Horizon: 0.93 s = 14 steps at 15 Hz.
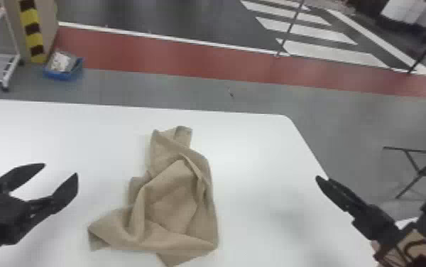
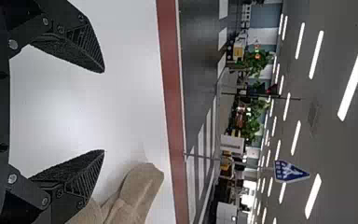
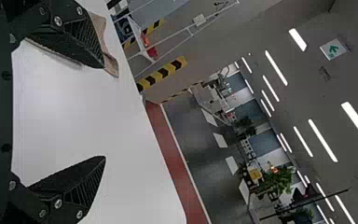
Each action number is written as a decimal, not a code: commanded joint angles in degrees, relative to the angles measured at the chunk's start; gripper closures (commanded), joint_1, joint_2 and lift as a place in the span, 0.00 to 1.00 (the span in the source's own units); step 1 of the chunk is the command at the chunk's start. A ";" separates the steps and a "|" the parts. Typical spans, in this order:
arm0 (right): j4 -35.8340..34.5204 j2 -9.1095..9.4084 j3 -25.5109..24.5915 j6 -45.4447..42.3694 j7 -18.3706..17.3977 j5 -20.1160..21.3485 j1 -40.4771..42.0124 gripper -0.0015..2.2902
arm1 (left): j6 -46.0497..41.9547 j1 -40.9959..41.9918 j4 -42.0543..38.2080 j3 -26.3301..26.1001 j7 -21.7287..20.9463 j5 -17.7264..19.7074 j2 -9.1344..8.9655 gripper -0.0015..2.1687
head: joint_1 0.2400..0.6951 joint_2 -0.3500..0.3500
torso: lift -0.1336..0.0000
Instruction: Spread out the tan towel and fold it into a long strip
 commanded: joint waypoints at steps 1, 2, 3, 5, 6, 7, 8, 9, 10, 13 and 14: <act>-0.02 0.27 -0.07 -1.27 0.00 -0.13 1.08 0.10 | 3.29 -0.66 0.01 -2.96 -0.46 -0.09 0.02 0.15 | 1.00 0.00 | 0.07; 0.07 0.27 -0.25 -1.45 0.00 -0.13 1.51 0.10 | 3.29 -0.58 -0.08 -4.45 -0.55 -0.09 0.20 0.15 | 1.00 0.00 | 0.07; 0.07 0.27 -0.25 -1.80 0.00 -0.13 1.95 0.10 | 3.29 -0.40 -0.61 -5.51 -0.46 -0.18 0.46 0.15 | 1.00 0.00 | 0.07; 0.24 0.36 -0.33 -2.85 0.00 -0.13 2.48 0.10 | 5.58 0.74 -2.28 -7.18 -0.46 -1.15 0.63 0.15 | 1.00 0.00 | 0.07; 0.51 0.36 -0.33 -2.85 0.00 -0.22 2.48 0.10 | 5.93 1.80 -3.42 -7.53 -0.46 -1.24 0.81 0.15 | 1.00 0.00 | 0.07; 0.60 0.36 -0.33 -2.85 0.00 -0.22 2.48 0.10 | 5.93 2.68 -4.74 -7.97 -0.46 -1.59 0.99 0.15 | 1.00 0.00 | 0.07; 0.68 0.44 -0.16 -3.03 0.00 -0.22 2.48 0.10 | 5.93 3.29 -6.06 -8.85 -0.19 -2.47 1.34 0.15 | 1.00 0.00 | 0.07; 0.60 0.53 0.19 -3.03 0.00 -0.22 2.48 0.10 | 6.11 3.91 -6.94 -9.29 0.07 -2.99 1.34 0.15 | 1.00 0.00 | 0.07; 0.68 0.53 0.46 -3.03 0.00 -0.22 2.39 0.10 | 6.28 4.35 -7.55 -9.99 0.16 -3.17 1.34 0.15 | 1.00 0.00 | 0.07; 0.86 0.53 0.28 -3.03 0.00 -0.22 2.39 0.10 | 8.57 5.22 -9.22 -12.19 0.60 -3.87 1.34 0.15 | 1.00 0.00 | 0.07; 1.12 0.53 0.02 -3.20 0.00 -0.22 2.39 0.10 | 8.57 5.66 -10.28 -12.98 0.86 -3.87 1.34 0.15 | 1.00 0.00 | 0.07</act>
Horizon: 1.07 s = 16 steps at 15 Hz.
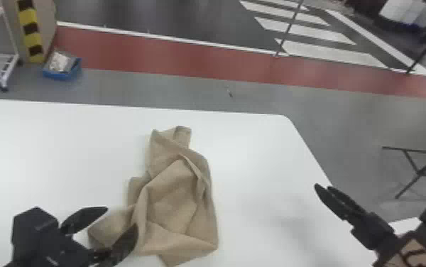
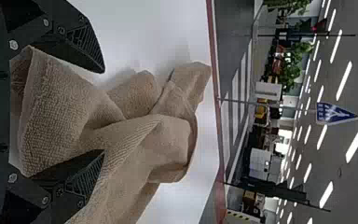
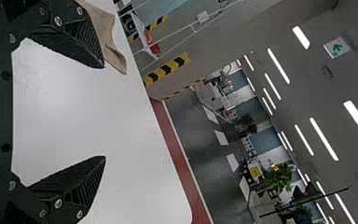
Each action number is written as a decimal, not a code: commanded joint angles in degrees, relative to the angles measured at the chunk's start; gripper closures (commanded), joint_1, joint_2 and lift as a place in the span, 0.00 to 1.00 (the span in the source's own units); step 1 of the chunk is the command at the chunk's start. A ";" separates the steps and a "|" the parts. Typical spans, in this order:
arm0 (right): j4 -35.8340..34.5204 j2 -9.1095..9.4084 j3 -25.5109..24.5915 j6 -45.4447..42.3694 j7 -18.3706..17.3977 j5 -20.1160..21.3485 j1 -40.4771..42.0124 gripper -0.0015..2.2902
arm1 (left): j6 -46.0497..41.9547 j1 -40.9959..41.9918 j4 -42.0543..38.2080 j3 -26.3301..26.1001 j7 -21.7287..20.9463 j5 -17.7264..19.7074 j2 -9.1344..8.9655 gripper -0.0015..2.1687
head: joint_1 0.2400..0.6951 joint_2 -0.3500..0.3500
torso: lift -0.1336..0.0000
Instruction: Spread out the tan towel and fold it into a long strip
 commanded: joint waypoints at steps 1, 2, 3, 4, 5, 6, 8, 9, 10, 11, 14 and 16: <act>0.43 0.00 -0.60 -0.49 0.00 -0.44 0.00 0.09 | 0.82 0.65 -1.91 -1.69 0.26 0.01 0.00 0.15 | 1.00 0.00 | 0.07; 0.78 -0.09 -0.86 -0.49 0.00 -0.97 0.09 0.09 | 0.99 0.74 -2.44 -2.57 0.43 0.01 0.00 0.15 | 1.00 0.00 | 0.07; 0.96 -0.09 -1.12 -0.49 0.09 -0.97 0.09 0.09 | 0.99 0.65 -2.61 -3.45 1.14 -0.43 0.00 0.15 | 1.00 0.00 | 0.07; 1.13 -0.09 -1.30 -0.49 0.71 -1.05 0.09 0.09 | 1.35 0.39 -2.79 -4.06 1.22 -1.13 -0.18 0.15 | 1.00 0.00 | 0.07; 1.13 0.00 -1.47 -0.49 0.79 -1.23 0.17 0.09 | 1.35 0.21 -2.96 -4.33 1.31 -2.63 -0.27 0.16 | 1.00 0.00 | 0.07; 1.22 -0.09 -1.56 -0.49 0.88 -1.49 0.17 0.09 | 1.35 0.04 -2.96 -4.77 2.10 -4.03 -0.35 0.27 | 1.00 0.00 | 0.07; 1.40 -0.09 -1.91 -0.49 1.06 -1.49 0.26 0.09 | 2.05 0.04 -3.32 -4.68 3.07 -4.12 0.00 0.60 | 1.00 0.00 | 0.07; 1.40 -0.09 -2.00 -0.49 1.15 -1.49 0.26 0.09 | 3.46 0.04 -3.40 -4.68 3.60 -4.39 -0.09 0.70 | 1.00 0.00 | 0.07; 1.40 -0.09 -2.09 -0.49 1.41 -1.76 0.26 0.09 | 3.63 0.04 -3.32 -4.77 4.04 -5.00 -0.27 0.70 | 1.00 0.00 | 0.07; 1.49 -0.09 -2.27 -0.49 1.41 -2.28 0.26 0.09 | 3.63 -0.05 -3.23 -4.77 4.30 -5.70 -0.44 0.70 | 1.00 0.00 | 0.07; 1.49 -0.09 -2.44 -0.49 1.50 -2.64 0.26 0.09 | 5.21 -0.40 -2.88 -4.94 4.39 -6.67 -0.71 0.70 | 1.00 0.00 | 0.07; 1.92 0.00 -2.70 -0.66 1.59 -2.72 0.26 0.09 | 6.79 -0.66 -2.88 -5.38 4.39 -6.85 -0.53 0.71 | 1.00 0.00 | 0.07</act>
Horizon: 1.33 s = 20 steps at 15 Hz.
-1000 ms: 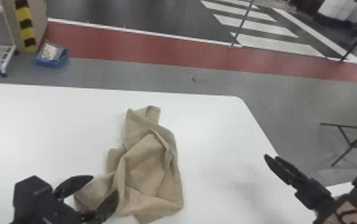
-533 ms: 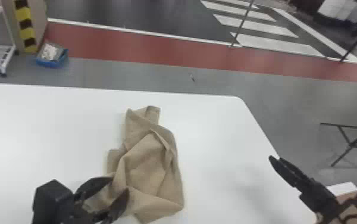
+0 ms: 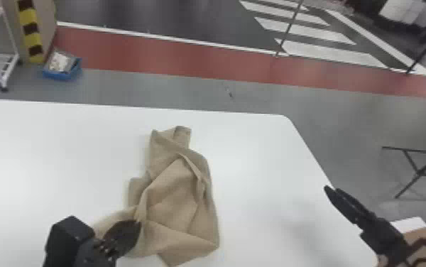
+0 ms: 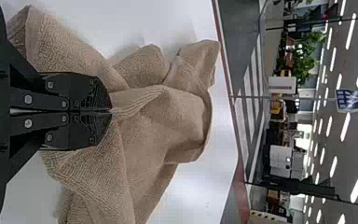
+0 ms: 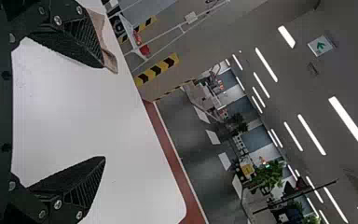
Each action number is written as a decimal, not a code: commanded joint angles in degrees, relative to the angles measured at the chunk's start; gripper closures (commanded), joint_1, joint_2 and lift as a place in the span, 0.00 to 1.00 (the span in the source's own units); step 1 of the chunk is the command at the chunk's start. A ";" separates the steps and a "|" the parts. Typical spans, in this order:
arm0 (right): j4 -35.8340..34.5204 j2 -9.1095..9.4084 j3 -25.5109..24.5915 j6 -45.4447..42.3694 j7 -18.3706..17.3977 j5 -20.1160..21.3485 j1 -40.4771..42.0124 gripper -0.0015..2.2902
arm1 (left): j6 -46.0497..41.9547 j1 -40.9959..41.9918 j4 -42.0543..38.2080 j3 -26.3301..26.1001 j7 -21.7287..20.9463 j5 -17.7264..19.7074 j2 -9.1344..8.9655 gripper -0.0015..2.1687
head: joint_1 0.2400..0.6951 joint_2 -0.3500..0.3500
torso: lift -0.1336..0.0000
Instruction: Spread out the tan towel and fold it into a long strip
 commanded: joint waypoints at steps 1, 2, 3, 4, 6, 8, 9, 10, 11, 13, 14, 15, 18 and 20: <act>0.43 0.00 -0.19 -0.17 0.01 -0.09 -0.01 0.09 | 1.87 -0.17 -0.15 -0.10 -0.01 0.11 0.11 0.74 | 1.00 0.00 | 0.07; 0.52 0.00 -0.19 -0.34 0.01 -0.01 -0.01 0.09 | 1.87 -0.17 -0.50 0.25 1.31 0.46 0.03 0.79 | 1.00 0.00 | 0.07; 0.52 0.00 -0.19 -0.34 0.10 -0.09 -0.01 0.09 | 1.70 -0.09 -1.47 0.60 2.28 0.73 0.11 0.79 | 1.00 0.00 | 0.07; 0.52 0.09 -0.37 -0.34 0.54 -0.45 -0.01 0.09 | 0.99 0.09 -3.23 1.74 2.98 0.99 0.47 0.79 | 1.00 0.00 | 0.07; 0.60 0.09 -0.45 -0.34 0.63 -1.24 -0.01 0.09 | -0.06 0.79 -7.71 5.70 3.95 3.54 0.82 0.79 | 1.00 0.00 | 0.07; 0.60 0.09 -0.45 -0.34 0.71 -1.41 0.08 0.09 | -0.24 1.06 -12.10 10.88 4.30 8.37 1.35 0.79 | 1.00 0.00 | 0.07; 0.52 0.17 -0.45 -0.34 0.71 -1.50 -0.01 0.09 | -0.24 1.06 -13.95 13.52 4.30 11.36 2.05 0.79 | 1.00 0.00 | 0.07; 0.52 0.17 -0.45 -0.34 0.71 -1.50 0.08 0.09 | -0.24 1.23 -15.71 16.25 4.74 13.38 2.14 0.79 | 1.00 0.00 | 0.07; 0.52 0.09 -0.45 -0.34 0.71 -1.50 -0.01 0.09 | -0.24 1.67 -17.03 19.59 5.09 15.58 2.22 0.79 | 1.00 0.00 | 0.07; 0.52 0.09 -0.37 -0.34 0.63 -1.59 -0.36 0.09 | -0.94 2.99 -17.29 27.14 5.18 24.11 2.84 0.79 | 1.00 0.00 | 0.07; 0.43 0.09 -0.10 -0.34 0.45 -1.59 -0.71 0.09 | -1.29 3.34 -16.85 29.34 5.18 26.48 2.84 0.79 | 1.00 0.00 | 0.07; 0.34 0.09 0.43 -0.34 0.19 -1.59 -0.89 0.09 | -2.17 3.52 -15.88 29.87 5.27 26.39 2.84 0.79 | 1.00 0.00 | 0.07; -0.19 0.09 3.77 -1.05 -1.22 -0.97 -1.50 0.09 | -7.09 3.87 -10.70 30.04 6.06 24.02 2.31 0.79 | 1.00 0.00 | 0.07; -1.68 0.09 6.84 -1.40 -3.59 -0.45 -2.03 0.09 | -7.97 4.48 -9.64 30.48 6.06 21.91 2.31 0.79 | 1.00 0.05 | 0.07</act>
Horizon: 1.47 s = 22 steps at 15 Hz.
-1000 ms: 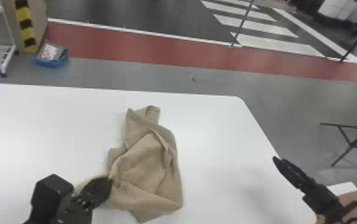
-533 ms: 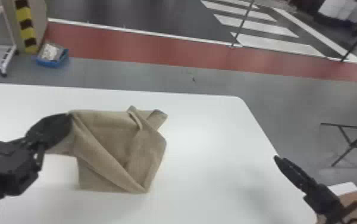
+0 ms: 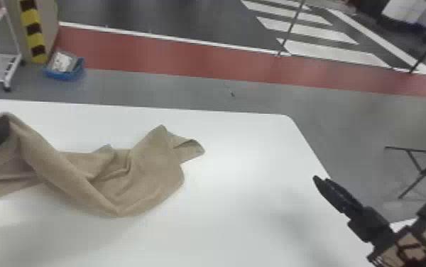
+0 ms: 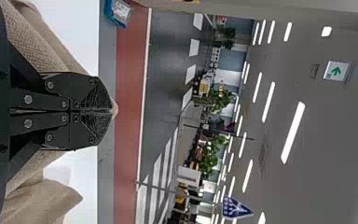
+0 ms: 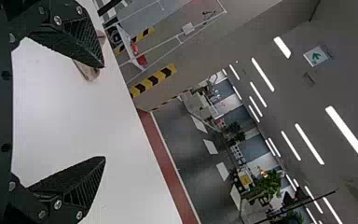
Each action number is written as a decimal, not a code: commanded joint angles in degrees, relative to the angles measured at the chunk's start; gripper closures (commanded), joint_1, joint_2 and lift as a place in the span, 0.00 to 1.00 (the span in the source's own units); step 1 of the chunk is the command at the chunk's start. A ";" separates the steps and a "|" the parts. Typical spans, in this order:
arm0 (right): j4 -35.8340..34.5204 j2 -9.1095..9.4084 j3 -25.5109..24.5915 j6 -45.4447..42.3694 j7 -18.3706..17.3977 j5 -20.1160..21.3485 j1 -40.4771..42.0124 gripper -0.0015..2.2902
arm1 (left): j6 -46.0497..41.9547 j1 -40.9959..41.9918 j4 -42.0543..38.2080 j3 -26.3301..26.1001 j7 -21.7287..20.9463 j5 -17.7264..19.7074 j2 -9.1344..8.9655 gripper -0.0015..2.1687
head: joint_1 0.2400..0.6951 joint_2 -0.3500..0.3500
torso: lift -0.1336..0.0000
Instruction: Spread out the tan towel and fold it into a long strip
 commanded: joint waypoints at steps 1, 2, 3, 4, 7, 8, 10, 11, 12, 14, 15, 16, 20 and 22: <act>-2.09 0.00 3.97 -0.31 -2.54 1.37 -1.05 0.09 | -0.94 0.36 1.59 0.64 0.24 -1.72 -0.11 0.79 | 1.00 0.07 | 0.07; -3.06 0.00 6.87 -0.84 -5.27 3.39 -1.84 0.10 | -1.64 0.28 2.38 0.99 0.76 -2.16 -0.29 0.79 | 1.00 0.10 | 0.07; -3.23 0.00 10.04 -1.02 -7.20 6.46 -3.60 0.11 | -2.34 0.28 3.00 0.99 1.47 -2.95 -0.38 0.79 | 1.00 0.12 | 0.07; -3.15 0.00 13.64 -1.02 -8.35 10.42 -5.88 0.13 | -2.34 0.10 3.61 0.91 1.47 -3.22 -0.38 0.79 | 1.00 0.18 | 0.07; -0.51 0.08 23.49 -1.02 -11.86 19.65 -11.33 0.20 | -2.34 0.01 5.02 0.73 1.29 -3.83 -0.55 0.79 | 1.00 0.28 | 0.07; 0.11 0.08 25.68 -1.02 -11.95 20.62 -12.21 0.20 | -2.34 0.01 5.19 0.64 1.20 -4.10 -0.55 0.79 | 1.00 0.31 | 0.07; 1.60 0.52 30.34 -1.02 -13.62 22.20 -13.53 0.20 | -2.52 0.01 5.63 0.64 1.03 -4.10 -0.55 0.79 | 1.00 0.40 | 0.07; 2.92 0.87 32.01 -1.02 -14.41 23.16 -14.67 0.20 | -3.05 0.01 5.72 0.55 0.94 -4.18 -0.64 0.79 | 1.00 0.42 | 0.07; 4.85 1.67 33.68 -1.19 -15.29 24.92 -16.25 0.20 | -3.05 -0.16 5.90 0.38 0.76 -4.27 -0.64 0.79 | 1.00 0.45 | 0.07; 8.46 3.51 35.44 -1.37 -16.96 27.82 -19.59 0.20 | -3.22 -0.16 6.07 -0.06 0.59 -4.45 -0.73 0.79 | 1.00 0.51 | 0.07; 10.57 3.95 36.32 -1.54 -18.72 29.32 -21.26 0.21 | -3.40 -0.16 6.07 -0.32 0.59 -4.71 -0.73 0.79 | 1.00 0.52 | 0.07; 12.67 4.21 37.11 -1.54 -19.95 30.72 -23.11 0.21 | -3.22 -0.16 6.07 -0.59 0.50 -5.15 -0.73 0.79 | 1.00 0.53 | 0.07; 17.51 4.13 37.28 -0.49 -20.83 33.36 -27.07 0.21 | -4.28 0.36 6.42 -0.32 0.41 -5.50 -0.73 0.79 | 1.00 0.54 | 0.07; 17.95 3.51 36.85 3.03 -20.21 33.36 -27.42 0.23 | -4.45 0.36 6.42 -0.06 0.41 -5.50 -0.73 0.79 | 1.00 0.54 | 0.07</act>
